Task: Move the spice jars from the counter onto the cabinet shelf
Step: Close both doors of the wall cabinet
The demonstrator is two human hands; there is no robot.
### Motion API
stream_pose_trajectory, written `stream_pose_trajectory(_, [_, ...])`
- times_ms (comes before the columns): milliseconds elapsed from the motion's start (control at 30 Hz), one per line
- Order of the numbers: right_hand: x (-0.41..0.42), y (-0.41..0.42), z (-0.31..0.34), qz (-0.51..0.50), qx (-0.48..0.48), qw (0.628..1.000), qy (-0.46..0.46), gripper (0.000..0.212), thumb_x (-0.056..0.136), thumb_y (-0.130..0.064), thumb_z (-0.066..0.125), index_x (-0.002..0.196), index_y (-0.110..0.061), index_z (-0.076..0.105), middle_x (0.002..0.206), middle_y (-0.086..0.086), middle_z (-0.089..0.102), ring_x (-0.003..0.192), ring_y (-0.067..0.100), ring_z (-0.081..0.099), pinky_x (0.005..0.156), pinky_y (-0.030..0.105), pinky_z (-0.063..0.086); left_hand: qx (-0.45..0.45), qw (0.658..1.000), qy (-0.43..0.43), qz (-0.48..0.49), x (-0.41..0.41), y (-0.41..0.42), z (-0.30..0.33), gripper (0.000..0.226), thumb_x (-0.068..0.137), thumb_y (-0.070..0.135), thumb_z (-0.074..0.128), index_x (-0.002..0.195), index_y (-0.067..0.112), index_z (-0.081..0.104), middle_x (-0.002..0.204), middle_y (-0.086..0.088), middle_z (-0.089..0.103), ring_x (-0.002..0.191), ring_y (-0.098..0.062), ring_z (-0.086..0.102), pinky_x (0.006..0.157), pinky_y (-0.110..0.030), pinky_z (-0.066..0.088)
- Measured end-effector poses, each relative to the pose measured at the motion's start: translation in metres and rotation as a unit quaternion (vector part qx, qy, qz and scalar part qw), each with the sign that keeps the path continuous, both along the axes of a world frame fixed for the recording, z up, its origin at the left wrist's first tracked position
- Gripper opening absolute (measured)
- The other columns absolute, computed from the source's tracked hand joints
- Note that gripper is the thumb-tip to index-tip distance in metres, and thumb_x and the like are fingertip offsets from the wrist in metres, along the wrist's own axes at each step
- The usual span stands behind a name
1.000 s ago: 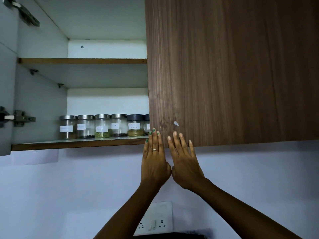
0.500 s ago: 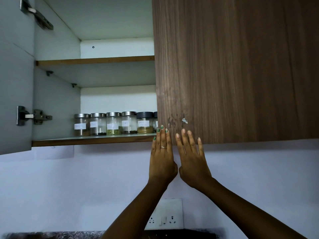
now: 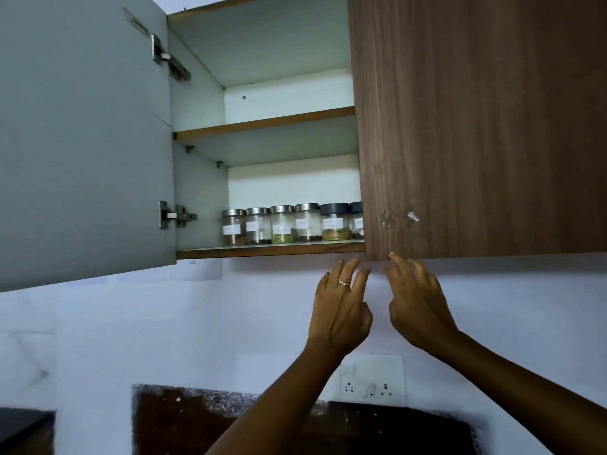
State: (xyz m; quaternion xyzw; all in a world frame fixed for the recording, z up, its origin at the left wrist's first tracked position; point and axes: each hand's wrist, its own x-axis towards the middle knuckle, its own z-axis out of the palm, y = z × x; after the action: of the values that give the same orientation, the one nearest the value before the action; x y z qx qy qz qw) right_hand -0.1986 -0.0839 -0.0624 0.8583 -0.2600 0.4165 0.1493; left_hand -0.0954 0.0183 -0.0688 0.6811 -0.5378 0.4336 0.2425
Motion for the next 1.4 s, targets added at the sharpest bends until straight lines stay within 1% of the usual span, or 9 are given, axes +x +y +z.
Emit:
stream_pose_trajectory(100, [-0.002, 0.022, 0.000, 0.010, -0.010, 1.000, -0.003, 0.049, 0.078, -0.003, 0.053, 0.127, -0.009, 0.053, 0.146, 0.012, 0.040, 0.129, 0.033, 0.039, 0.098, 0.042, 0.037, -0.027, 0.999, -0.012, -0.017, -0.002, 0.025, 0.009, 0.046, 0.077, 0.019, 0.059, 0.123, 0.015, 0.055, 0.139, -0.007, 0.048, 0.119, -0.026, 0.052, 0.086, -0.035, 0.047])
stream_pose_trajectory(200, [-0.001, 0.058, 0.009, 0.047, -0.038, 0.998, -0.035, 0.042, 0.066, 0.003, 0.063, 0.108, -0.003, 0.062, 0.126, 0.017, 0.057, 0.106, 0.038, 0.056, 0.078, 0.044, 0.046, -0.065, 0.997, -0.029, -0.041, -0.004, 0.060, 0.024, 0.036, 0.076, 0.015, 0.060, 0.112, 0.013, 0.061, 0.125, -0.006, 0.057, 0.100, -0.026, 0.059, 0.071, -0.034, 0.050])
stream_pose_trajectory(300, [0.003, 0.110, 0.023, 0.086, -0.091, 0.989, -0.079, 0.036, 0.075, -0.008, 0.051, 0.109, -0.006, 0.062, 0.115, 0.010, 0.062, 0.097, 0.031, 0.058, 0.073, 0.038, 0.045, -0.119, 0.989, -0.049, -0.070, -0.007, 0.103, 0.038, 0.032, 0.074, 0.013, 0.058, 0.106, 0.013, 0.063, 0.115, -0.004, 0.061, 0.095, -0.025, 0.059, 0.065, -0.033, 0.049])
stream_pose_trajectory(467, [0.021, 0.198, 0.046, 0.135, -0.119, 0.976, -0.124, 0.028, 0.088, -0.018, 0.049, 0.113, -0.012, 0.059, 0.115, 0.003, 0.059, 0.100, 0.026, 0.051, 0.083, 0.038, 0.039, -0.195, 0.972, -0.039, -0.122, -0.001, 0.179, 0.057, 0.034, 0.072, 0.009, 0.061, 0.105, 0.012, 0.063, 0.113, -0.004, 0.062, 0.095, -0.026, 0.059, 0.073, -0.036, 0.049])
stream_pose_trajectory(767, [0.056, 0.377, 0.080, 0.125, -0.196, 0.963, -0.133, 0.032, 0.079, -0.018, 0.040, 0.101, -0.006, 0.060, 0.103, 0.011, 0.061, 0.091, 0.031, 0.054, 0.072, 0.038, 0.039, -0.325, 0.931, -0.003, -0.164, 0.044, 0.336, 0.047, 0.049, 0.075, 0.002, 0.055, 0.122, 0.015, 0.051, 0.123, -0.002, 0.058, 0.115, -0.017, 0.049, 0.097, -0.032, 0.043])
stream_pose_trajectory(933, [0.082, 0.455, 0.104, 0.163, -0.226, 0.949, -0.148, 0.024, 0.080, -0.012, 0.051, 0.102, -0.008, 0.061, 0.104, 0.009, 0.060, 0.094, 0.030, 0.053, 0.075, 0.036, 0.035, -0.391, 0.917, -0.029, -0.071, 0.072, 0.393, 0.044, 0.060, 0.074, 0.009, 0.064, 0.129, 0.020, 0.042, 0.138, -0.004, 0.050, 0.131, -0.020, 0.038, 0.110, -0.037, 0.023])
stream_pose_trajectory(1100, [0.114, 0.520, 0.122, 0.236, -0.273, 0.921, -0.146, 0.030, 0.080, -0.015, 0.048, 0.104, -0.007, 0.063, 0.110, 0.010, 0.061, 0.102, 0.031, 0.055, 0.079, 0.037, 0.037, -0.475, 0.877, -0.050, 0.042, 0.101, 0.434, 0.042, 0.061, 0.076, 0.015, 0.064, 0.131, 0.021, 0.038, 0.142, 0.001, 0.034, 0.135, -0.021, 0.032, 0.112, -0.041, 0.016])
stream_pose_trajectory(1233, [0.142, 0.548, 0.127, 0.234, -0.303, 0.917, -0.116, 0.034, 0.085, -0.016, 0.051, 0.116, -0.007, 0.061, 0.128, 0.012, 0.056, 0.118, 0.030, 0.051, 0.089, 0.040, 0.039, -0.559, 0.827, 0.061, 0.011, 0.123, 0.453, 0.040, 0.060, 0.081, 0.024, 0.063, 0.134, 0.018, 0.036, 0.143, -0.003, 0.037, 0.136, -0.018, 0.031, 0.110, -0.042, 0.020])
stream_pose_trajectory(1400, [0.178, 0.567, 0.127, 0.187, -0.289, 0.937, -0.060, 0.049, 0.093, -0.033, 0.044, 0.137, -0.012, 0.043, 0.154, 0.008, 0.026, 0.142, 0.027, 0.022, 0.109, 0.037, 0.015, -0.586, 0.764, 0.229, -0.143, 0.139, 0.459, 0.029, 0.059, 0.082, 0.021, 0.067, 0.134, 0.018, 0.038, 0.140, 0.000, 0.044, 0.133, -0.014, 0.040, 0.108, -0.038, 0.034])
